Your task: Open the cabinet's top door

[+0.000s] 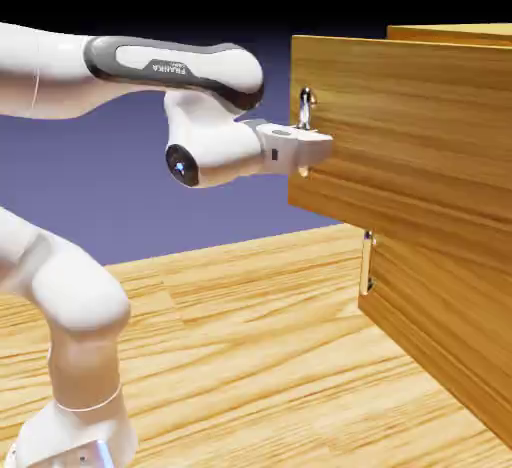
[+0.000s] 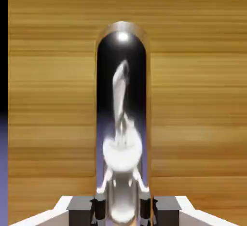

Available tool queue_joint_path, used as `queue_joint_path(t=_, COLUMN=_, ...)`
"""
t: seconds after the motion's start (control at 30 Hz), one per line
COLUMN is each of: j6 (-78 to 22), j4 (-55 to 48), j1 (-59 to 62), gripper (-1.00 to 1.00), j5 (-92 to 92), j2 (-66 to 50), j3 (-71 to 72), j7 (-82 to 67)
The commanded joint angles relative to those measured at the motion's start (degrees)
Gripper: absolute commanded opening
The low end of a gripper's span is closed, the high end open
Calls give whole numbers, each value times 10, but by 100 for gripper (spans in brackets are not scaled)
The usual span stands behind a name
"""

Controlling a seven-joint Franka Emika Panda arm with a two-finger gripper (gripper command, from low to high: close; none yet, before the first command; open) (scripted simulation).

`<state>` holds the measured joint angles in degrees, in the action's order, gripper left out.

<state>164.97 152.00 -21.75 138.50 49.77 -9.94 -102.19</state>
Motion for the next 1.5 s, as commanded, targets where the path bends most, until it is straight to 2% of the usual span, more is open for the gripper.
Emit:
queue_joint_path(t=0.0, j6=9, j4=9, j1=-16, gripper=-100, j5=-25, j2=19, j3=-16, j7=12)
queue_joint_path(t=0.33, j6=144, j4=74, j1=-183, gripper=-100, j5=-268, j2=208, j3=-141, j7=130)
queue_joint_path(t=0.47, j6=154, j4=100, j1=-188, gripper=-100, j5=-367, j2=238, j3=-142, j7=223)
queue_joint_path(t=0.63, j6=120, j4=134, j1=-148, gripper=-100, j5=-483, j2=256, j3=-129, j7=348)
queue_joint_path(t=0.77, j6=55, j4=163, j1=-84, gripper=-100, j5=-580, j2=274, j3=-124, j7=447)
queue_joint_path(t=1.07, j6=-164, j4=197, j1=91, gripper=-100, j5=-771, j2=335, j3=-178, j7=584)
queue_joint_path(t=1.47, j6=-463, j4=122, j1=210, gripper=-100, j5=-977, j2=345, j3=-365, j7=631)
